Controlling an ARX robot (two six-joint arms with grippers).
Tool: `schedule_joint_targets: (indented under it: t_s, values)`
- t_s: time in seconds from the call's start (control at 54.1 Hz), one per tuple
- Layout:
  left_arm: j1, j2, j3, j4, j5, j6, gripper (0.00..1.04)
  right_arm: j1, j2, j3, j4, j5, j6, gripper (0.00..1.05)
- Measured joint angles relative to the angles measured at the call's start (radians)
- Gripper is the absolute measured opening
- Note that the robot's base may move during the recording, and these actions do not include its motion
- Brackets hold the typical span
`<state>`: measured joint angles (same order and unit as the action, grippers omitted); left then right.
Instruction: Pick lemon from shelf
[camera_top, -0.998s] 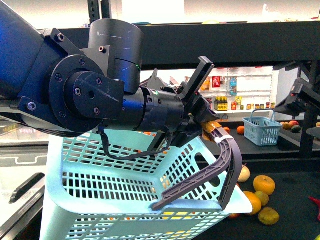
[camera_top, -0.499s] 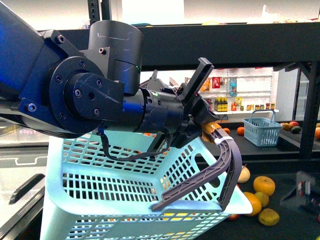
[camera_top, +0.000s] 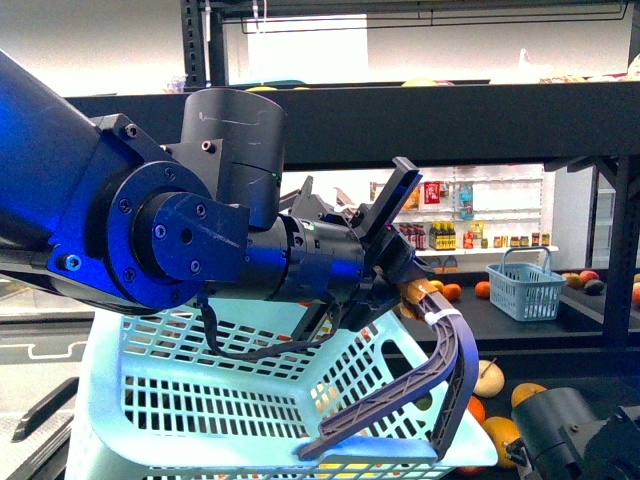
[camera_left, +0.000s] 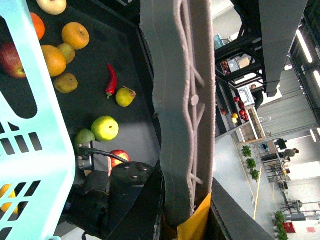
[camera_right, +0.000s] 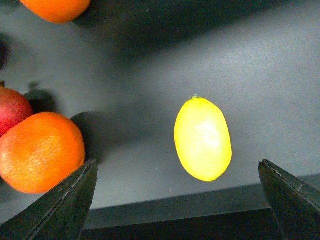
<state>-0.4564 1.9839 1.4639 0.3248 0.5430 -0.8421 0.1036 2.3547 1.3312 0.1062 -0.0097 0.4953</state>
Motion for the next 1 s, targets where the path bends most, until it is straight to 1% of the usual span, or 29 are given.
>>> schedule_joint_targets:
  t_s: [0.111,0.351,0.443,0.61,0.794,0.998]
  values:
    - [0.000,0.000,0.000,0.000,0.006,-0.002,0.12,0.016,0.053,0.066,-0.052,0.032,0.017,0.97]
    - [0.000,0.000,0.000,0.000,0.004,0.000,0.12,0.049,0.123,0.143,-0.113,0.074,0.039,0.97]
    - [0.000,0.000,0.000,0.000,-0.003,0.000,0.12,0.052,0.148,0.166,-0.132,0.112,0.039,0.97]
    - [0.000,0.000,0.000,0.000,-0.011,0.005,0.12,0.049,0.179,0.197,-0.164,0.146,0.039,0.97]
    - [0.000,0.000,0.000,0.000,-0.013,0.009,0.12,0.041,0.204,0.230,-0.189,0.170,0.039,0.97]
    - [0.000,0.000,0.000,0.000,-0.018,0.010,0.12,0.043,0.234,0.267,-0.209,0.172,0.043,0.97]
